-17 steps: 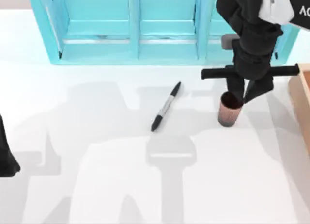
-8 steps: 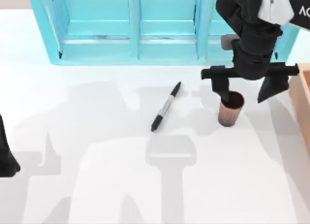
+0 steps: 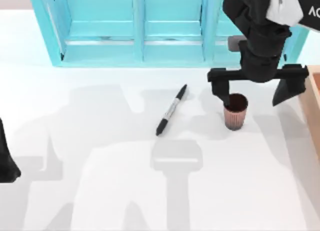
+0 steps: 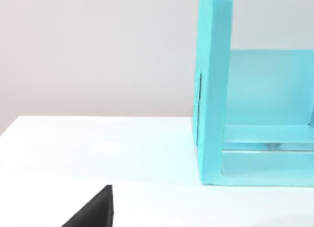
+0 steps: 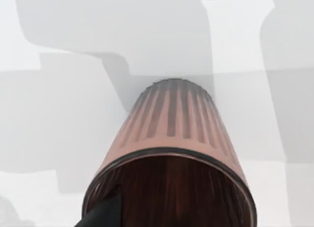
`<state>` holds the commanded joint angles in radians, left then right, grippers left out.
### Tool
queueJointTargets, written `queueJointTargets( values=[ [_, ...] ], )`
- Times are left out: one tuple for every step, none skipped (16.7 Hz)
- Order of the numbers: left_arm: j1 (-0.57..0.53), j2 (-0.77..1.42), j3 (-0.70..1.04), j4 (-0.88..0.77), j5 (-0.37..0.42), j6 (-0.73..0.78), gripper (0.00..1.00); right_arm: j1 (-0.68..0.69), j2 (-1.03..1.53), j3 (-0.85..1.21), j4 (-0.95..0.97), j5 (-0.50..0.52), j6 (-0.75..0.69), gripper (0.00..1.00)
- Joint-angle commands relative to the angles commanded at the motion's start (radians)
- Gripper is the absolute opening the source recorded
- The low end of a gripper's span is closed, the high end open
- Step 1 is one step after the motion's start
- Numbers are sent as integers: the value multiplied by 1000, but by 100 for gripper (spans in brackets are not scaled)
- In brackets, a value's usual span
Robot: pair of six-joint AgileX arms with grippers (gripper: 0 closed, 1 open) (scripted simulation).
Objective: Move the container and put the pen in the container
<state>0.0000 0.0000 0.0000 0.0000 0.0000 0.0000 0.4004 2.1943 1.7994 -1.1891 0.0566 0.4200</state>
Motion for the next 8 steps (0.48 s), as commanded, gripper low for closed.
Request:
queueJointTargets(
  values=[
    [0,0,0,0,0,0,100,-3,0,0,0,0,0,100],
    [0,0,0,0,0,0,100,-3,1,2,-2,0,0,100],
    [0,0,0,0,0,0,100,-3,6,14,-13,0,0,100],
    [0,0,0,0,0,0,100,-3,15,36,-33,1,1,100],
    [0,0,0,0,0,0,100,-2,28,69,-63,1,2,100],
    [0,0,0,0,0,0,100,-2,43,112,-101,2,2,100],
    [0,0,0,0,0,0,100,-1,60,166,-146,3,3,100],
    [0,0,0,0,0,0,100,0,79,230,-196,3,3,100]
  ],
)
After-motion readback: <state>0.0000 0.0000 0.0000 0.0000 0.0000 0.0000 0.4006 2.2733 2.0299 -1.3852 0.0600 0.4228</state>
